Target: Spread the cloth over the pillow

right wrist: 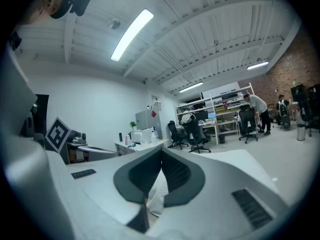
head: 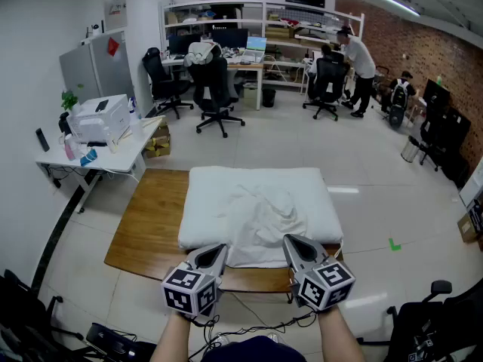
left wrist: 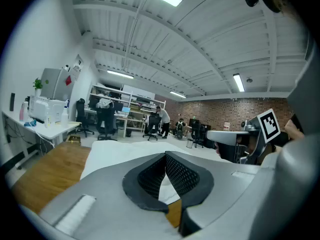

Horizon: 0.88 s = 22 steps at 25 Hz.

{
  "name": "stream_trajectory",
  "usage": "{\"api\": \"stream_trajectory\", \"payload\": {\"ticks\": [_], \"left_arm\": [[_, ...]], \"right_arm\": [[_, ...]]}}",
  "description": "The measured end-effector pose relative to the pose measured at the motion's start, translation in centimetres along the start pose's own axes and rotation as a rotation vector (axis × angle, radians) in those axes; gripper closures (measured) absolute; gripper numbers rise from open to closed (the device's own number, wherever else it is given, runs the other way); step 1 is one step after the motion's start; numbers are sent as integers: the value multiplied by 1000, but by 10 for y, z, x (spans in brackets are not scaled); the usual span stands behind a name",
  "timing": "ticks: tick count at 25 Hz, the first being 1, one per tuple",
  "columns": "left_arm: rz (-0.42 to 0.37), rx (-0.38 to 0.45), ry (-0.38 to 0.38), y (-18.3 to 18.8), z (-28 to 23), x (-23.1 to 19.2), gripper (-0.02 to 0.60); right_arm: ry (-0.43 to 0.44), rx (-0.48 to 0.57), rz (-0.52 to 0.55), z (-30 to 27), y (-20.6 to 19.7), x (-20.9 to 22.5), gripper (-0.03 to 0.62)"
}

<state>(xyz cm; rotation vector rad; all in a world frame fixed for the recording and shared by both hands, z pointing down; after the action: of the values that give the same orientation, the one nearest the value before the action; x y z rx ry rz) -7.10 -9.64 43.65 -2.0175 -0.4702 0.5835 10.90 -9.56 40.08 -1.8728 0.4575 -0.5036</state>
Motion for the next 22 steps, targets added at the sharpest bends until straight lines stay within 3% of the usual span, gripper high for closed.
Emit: {"api": "stream_trajectory", "payload": {"ticks": [4, 11, 16, 20, 22], "left_arm": [[-12, -33, 32, -15, -7, -11, 575], [51, -125, 94, -51, -13, -39, 575], [85, -169, 119, -70, -17, -57, 574], [91, -209, 95, -84, -23, -62, 574], [96, -227, 89, -90, -25, -66, 574]], "right_arm": [[7, -33, -19, -11, -16, -1, 585], [29, -105, -30, -34, -45, -10, 586], [57, -226, -3, -69, -90, -27, 565], [45, -337, 33, -104, -132, -41, 551], [49, -386, 17, -122, -152, -49, 436]]}}
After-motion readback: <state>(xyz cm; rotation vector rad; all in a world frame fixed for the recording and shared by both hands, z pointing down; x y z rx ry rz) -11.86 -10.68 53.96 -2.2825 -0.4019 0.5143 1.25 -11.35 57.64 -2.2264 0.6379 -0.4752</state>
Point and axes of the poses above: the fingertips, and each gripper's own axes: z backward along the fingers, x to its right, y out of its top, the point moved 3 cm from there along z, backward along the fingers, and after that the axes turned 12 degrees about -x, right-handed, at the moved point
